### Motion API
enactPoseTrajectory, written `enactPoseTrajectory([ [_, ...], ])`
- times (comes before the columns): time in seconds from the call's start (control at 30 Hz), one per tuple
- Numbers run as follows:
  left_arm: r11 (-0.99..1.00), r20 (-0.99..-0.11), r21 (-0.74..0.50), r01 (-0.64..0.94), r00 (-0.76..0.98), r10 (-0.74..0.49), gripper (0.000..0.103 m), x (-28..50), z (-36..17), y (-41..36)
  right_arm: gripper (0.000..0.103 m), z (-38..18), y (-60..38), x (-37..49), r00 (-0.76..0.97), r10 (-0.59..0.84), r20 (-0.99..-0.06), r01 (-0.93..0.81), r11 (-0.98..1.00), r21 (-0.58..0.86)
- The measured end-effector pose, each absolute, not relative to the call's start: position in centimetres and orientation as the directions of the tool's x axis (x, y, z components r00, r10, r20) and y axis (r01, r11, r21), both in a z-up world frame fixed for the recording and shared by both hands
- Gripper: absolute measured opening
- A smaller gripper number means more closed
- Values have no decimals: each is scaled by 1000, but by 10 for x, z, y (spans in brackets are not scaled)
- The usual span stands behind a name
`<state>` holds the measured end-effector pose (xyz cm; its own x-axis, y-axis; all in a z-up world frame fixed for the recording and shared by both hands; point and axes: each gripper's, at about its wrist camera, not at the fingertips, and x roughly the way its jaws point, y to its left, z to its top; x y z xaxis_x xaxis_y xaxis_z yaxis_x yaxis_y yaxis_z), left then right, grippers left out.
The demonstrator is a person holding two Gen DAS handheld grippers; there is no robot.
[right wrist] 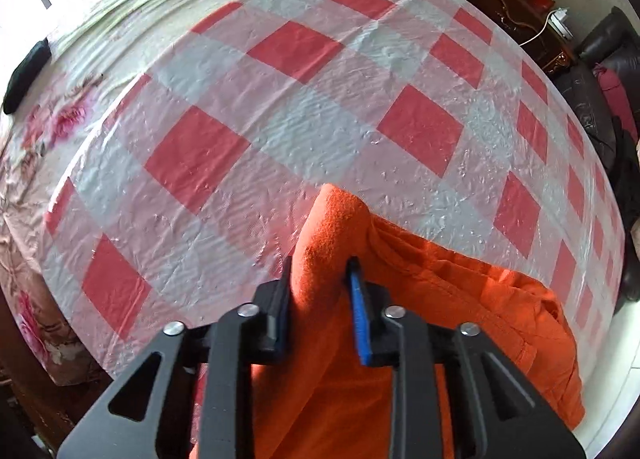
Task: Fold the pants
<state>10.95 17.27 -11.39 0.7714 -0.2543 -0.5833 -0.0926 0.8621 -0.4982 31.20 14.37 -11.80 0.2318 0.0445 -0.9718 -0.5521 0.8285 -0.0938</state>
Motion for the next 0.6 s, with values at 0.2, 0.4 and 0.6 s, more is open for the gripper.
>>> enactPoseTrajectory([
  [0.2,874,-555,-481,-66,795,-245,7,106,-93,171,14,-86,124,319,213,199,-957,-531,845,58],
  [0.4,915,-531,-398,-59,829,-177,7,100,-58,175,13,-55,111,327,173,381,-908,-500,829,252],
  [0.6,947,-513,-312,-72,852,-104,6,97,-18,185,13,-16,115,330,170,525,-834,-511,770,381],
])
